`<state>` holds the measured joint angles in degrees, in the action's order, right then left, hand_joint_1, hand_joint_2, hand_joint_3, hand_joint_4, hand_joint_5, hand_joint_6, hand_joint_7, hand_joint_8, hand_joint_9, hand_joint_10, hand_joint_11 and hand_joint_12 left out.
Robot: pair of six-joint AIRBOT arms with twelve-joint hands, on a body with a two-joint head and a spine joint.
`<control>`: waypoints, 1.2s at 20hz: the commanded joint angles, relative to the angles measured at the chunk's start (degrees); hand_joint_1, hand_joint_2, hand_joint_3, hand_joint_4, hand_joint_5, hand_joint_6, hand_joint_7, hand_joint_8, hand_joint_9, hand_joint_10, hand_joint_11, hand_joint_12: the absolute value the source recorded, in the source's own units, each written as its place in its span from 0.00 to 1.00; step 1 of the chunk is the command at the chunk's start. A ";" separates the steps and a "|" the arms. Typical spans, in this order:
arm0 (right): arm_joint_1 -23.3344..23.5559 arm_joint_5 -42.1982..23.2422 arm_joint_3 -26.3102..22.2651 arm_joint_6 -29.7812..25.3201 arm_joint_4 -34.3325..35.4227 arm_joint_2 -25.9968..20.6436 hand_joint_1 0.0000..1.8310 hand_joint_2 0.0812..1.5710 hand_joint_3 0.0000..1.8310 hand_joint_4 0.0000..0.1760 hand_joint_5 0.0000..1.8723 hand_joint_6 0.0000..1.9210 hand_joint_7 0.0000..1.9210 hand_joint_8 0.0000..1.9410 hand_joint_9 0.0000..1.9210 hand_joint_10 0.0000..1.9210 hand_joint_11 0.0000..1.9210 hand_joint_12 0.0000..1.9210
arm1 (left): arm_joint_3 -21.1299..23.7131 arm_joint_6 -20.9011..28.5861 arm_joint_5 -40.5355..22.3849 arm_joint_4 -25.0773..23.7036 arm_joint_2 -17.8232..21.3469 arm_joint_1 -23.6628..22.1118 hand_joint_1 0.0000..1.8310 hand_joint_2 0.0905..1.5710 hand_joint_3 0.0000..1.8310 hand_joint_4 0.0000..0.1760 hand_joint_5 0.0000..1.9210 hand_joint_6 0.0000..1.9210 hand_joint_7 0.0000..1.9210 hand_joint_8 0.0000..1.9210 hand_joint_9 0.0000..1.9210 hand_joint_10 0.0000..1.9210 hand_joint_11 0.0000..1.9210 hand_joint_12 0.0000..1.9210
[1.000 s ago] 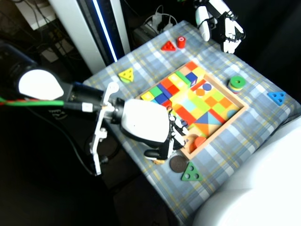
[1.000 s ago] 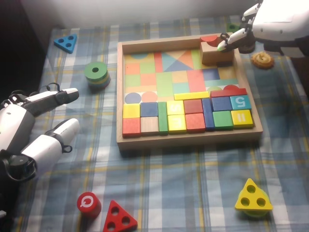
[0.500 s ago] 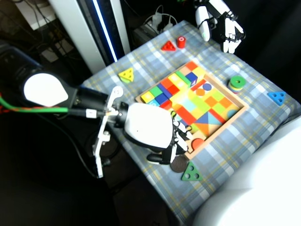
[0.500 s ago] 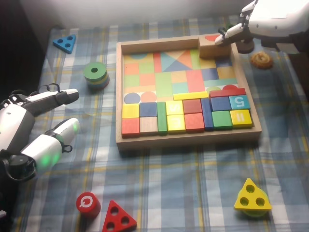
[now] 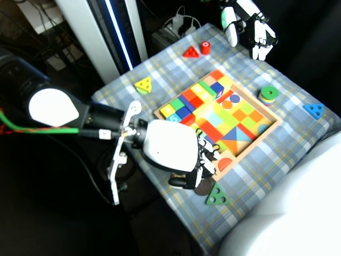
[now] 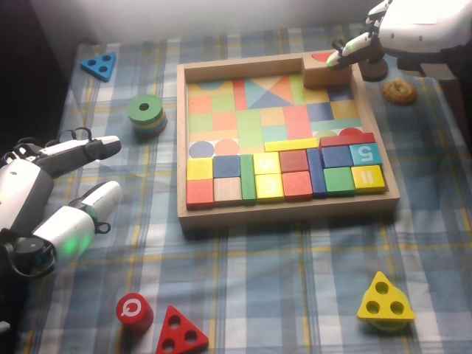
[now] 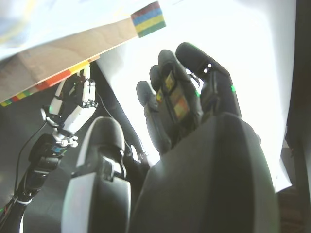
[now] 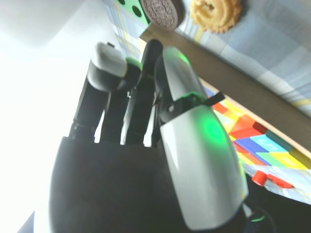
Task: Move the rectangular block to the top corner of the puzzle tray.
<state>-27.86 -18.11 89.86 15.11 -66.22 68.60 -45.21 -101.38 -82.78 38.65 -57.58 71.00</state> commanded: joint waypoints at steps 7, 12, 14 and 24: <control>0.62 0.55 -3.52 0.93 1.42 -3.17 0.75 0.78 0.00 0.55 0.27 0.00 0.49 1.00 0.57 1.00 0.59 1.00 | 0.02 0.47 -6.68 -2.22 0.50 -0.11 0.30 0.85 0.00 0.00 0.32 0.00 0.28 0.00 0.26 0.00 0.00 0.65; 1.95 -0.68 -6.96 0.95 4.26 -6.63 0.79 0.76 0.00 0.14 0.30 0.00 0.60 1.00 0.67 1.00 0.69 1.00 | 0.03 0.47 -6.73 -2.17 0.50 0.03 0.31 0.85 0.00 0.00 0.33 0.00 0.28 0.00 0.26 0.00 0.00 0.63; 2.19 -1.50 -8.16 6.81 9.84 -7.71 0.80 0.76 0.00 0.00 0.28 0.00 0.59 1.00 0.66 1.00 0.70 1.00 | 0.05 0.47 -6.75 -2.16 0.51 0.08 0.32 0.85 0.00 0.00 0.31 0.00 0.28 0.00 0.26 0.00 0.00 0.62; 1.91 -11.35 -15.33 7.92 22.50 -15.30 0.34 0.77 0.00 0.11 0.17 0.01 0.42 0.93 0.49 1.00 0.49 1.00 | 0.16 0.47 -6.93 -2.18 0.80 0.22 0.32 0.86 0.00 0.15 0.29 0.00 0.26 0.00 0.23 0.00 0.00 0.48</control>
<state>-26.70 -24.58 74.19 22.72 -45.17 53.06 -45.15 -101.32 -83.15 38.63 -57.23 71.61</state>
